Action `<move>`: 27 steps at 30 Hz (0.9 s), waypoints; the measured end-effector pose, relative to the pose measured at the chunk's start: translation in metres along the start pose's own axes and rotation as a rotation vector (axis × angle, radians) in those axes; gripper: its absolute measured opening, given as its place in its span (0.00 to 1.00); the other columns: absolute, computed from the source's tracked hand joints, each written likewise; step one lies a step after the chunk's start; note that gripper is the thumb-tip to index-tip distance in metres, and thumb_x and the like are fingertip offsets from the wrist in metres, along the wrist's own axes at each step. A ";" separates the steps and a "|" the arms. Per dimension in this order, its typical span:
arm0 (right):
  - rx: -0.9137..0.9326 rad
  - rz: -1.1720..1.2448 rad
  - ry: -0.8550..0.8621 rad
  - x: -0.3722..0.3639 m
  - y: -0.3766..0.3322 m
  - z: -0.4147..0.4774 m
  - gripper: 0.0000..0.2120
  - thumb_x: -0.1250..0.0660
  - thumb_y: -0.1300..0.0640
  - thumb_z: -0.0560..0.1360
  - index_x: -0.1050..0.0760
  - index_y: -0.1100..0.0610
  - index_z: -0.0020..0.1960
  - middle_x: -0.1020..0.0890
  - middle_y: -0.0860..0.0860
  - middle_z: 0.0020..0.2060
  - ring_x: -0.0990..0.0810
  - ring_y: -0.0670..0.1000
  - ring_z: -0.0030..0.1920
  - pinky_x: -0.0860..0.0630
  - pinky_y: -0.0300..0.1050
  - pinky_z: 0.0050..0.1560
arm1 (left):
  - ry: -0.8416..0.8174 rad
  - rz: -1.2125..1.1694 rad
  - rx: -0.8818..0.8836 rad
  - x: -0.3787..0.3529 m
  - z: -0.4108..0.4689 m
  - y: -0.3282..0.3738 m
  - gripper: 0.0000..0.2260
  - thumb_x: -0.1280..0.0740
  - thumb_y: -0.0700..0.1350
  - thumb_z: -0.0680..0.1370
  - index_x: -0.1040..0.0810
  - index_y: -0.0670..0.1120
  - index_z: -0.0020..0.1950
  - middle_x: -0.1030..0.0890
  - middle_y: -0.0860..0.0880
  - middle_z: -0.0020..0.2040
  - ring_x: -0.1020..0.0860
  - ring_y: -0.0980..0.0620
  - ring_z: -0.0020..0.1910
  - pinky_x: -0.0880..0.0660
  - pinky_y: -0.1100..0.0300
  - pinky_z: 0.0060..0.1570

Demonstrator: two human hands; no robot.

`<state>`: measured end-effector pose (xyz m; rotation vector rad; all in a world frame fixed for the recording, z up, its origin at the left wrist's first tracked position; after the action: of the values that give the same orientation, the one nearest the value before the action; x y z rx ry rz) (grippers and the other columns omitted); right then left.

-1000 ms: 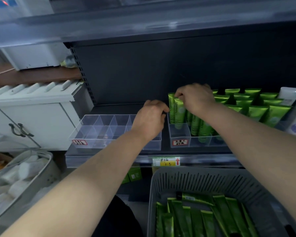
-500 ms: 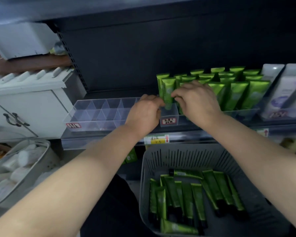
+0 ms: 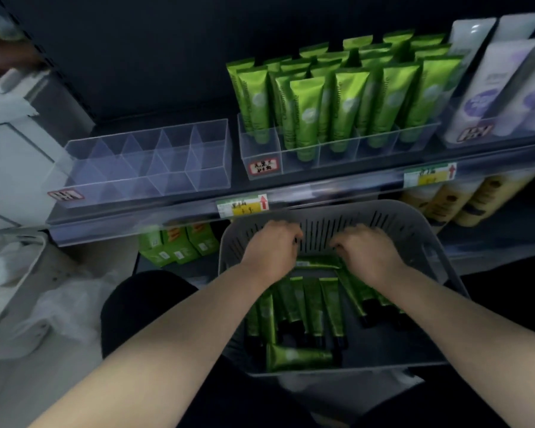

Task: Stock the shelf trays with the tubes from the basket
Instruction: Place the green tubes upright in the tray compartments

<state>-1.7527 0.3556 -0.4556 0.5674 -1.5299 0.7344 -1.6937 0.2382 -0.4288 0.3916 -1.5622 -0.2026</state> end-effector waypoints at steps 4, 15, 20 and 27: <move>-0.035 0.002 -0.289 -0.072 0.014 -0.011 0.17 0.38 0.65 0.74 0.24 0.51 0.59 0.21 0.51 0.55 0.27 0.53 0.56 0.28 0.45 0.49 | -0.206 -0.029 0.138 -0.067 -0.008 -0.023 0.13 0.38 0.38 0.78 0.22 0.46 0.60 0.21 0.45 0.57 0.23 0.47 0.55 0.24 0.55 0.52; -0.010 -0.117 -0.657 -0.152 -0.001 -0.021 0.34 0.43 0.67 0.73 0.48 0.55 0.77 0.36 0.55 0.72 0.43 0.57 0.71 0.45 0.52 0.70 | -0.244 -0.071 0.244 -0.121 -0.027 -0.049 0.15 0.39 0.35 0.77 0.23 0.45 0.62 0.21 0.43 0.58 0.22 0.43 0.53 0.22 0.50 0.48; -0.058 -0.094 -0.551 -0.141 0.007 -0.013 0.25 0.40 0.60 0.75 0.37 0.53 0.72 0.31 0.53 0.65 0.37 0.55 0.63 0.38 0.50 0.59 | -0.241 -0.033 0.310 -0.122 -0.026 -0.063 0.16 0.38 0.33 0.76 0.25 0.44 0.62 0.19 0.42 0.53 0.20 0.44 0.49 0.20 0.50 0.42; -0.238 0.445 -0.485 -0.101 0.017 -0.016 0.11 0.34 0.58 0.77 0.23 0.52 0.58 0.21 0.52 0.57 0.24 0.51 0.57 0.29 0.41 0.55 | -0.269 0.068 0.351 -0.132 -0.022 -0.077 0.16 0.37 0.36 0.74 0.26 0.43 0.62 0.23 0.42 0.58 0.30 0.44 0.59 0.23 0.49 0.51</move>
<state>-1.7444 0.3714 -0.5580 0.2290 -2.2038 0.7652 -1.6636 0.2183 -0.5786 0.6032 -1.8795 0.0784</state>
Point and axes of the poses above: each hand's wrist, its own z-axis towards the middle knuckle, its own x-axis out of the back of the hand, y = z × x, the point moved 10 cm from there along z, towards the middle knuckle
